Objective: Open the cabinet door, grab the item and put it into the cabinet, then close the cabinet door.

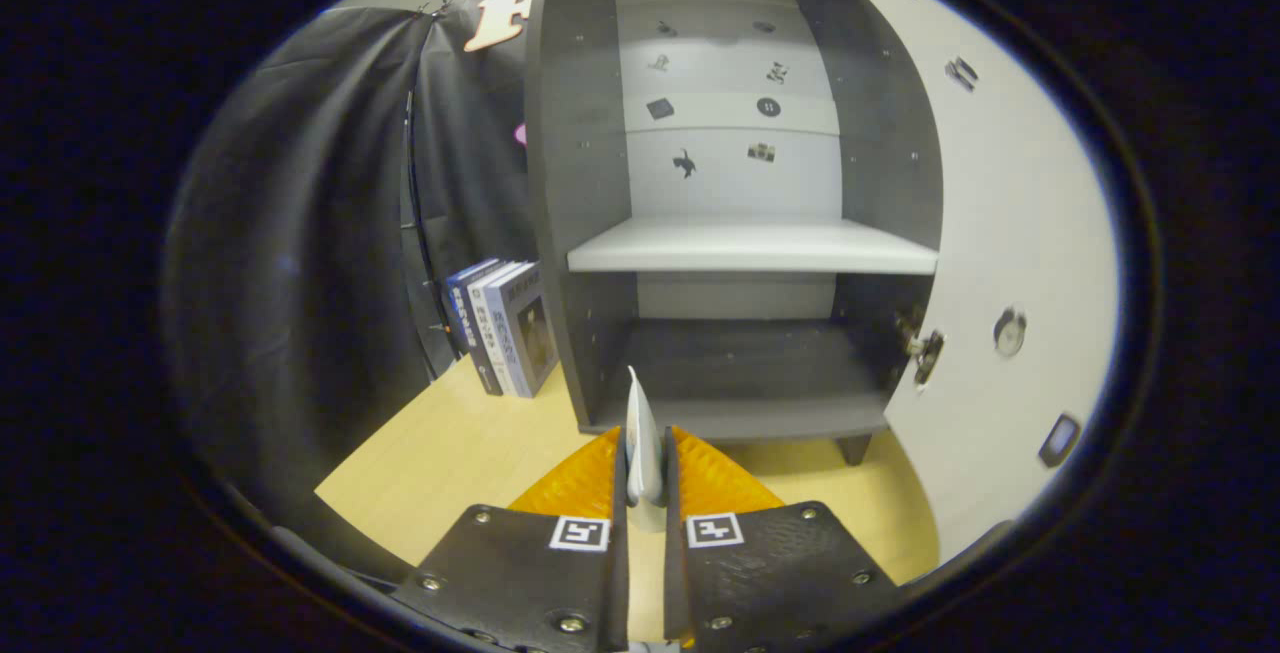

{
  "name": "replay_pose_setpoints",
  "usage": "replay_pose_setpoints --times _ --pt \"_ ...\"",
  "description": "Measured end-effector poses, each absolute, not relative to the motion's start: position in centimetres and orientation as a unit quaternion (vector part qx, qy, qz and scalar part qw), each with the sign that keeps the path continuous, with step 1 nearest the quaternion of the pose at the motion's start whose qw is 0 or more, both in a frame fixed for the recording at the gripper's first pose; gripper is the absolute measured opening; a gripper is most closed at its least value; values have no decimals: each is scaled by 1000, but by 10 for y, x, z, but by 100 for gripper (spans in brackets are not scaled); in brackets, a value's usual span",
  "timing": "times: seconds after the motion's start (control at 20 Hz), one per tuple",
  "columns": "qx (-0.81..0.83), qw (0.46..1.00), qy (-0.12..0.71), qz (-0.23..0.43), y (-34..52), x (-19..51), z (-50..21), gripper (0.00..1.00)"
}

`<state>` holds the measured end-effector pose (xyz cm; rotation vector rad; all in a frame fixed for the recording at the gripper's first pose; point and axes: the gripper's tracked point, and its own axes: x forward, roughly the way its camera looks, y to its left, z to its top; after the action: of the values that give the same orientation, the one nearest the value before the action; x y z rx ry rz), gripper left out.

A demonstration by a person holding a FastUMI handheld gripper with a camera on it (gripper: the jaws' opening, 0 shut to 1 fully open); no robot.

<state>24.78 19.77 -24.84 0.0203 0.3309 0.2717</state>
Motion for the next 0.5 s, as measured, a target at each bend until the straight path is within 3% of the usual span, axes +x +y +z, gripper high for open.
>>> replay_pose_setpoints --times 0.25,0.5 --pt "-2 982 139 126 179 293 -162 14" --pt "-10 982 150 113 166 353 -121 14"
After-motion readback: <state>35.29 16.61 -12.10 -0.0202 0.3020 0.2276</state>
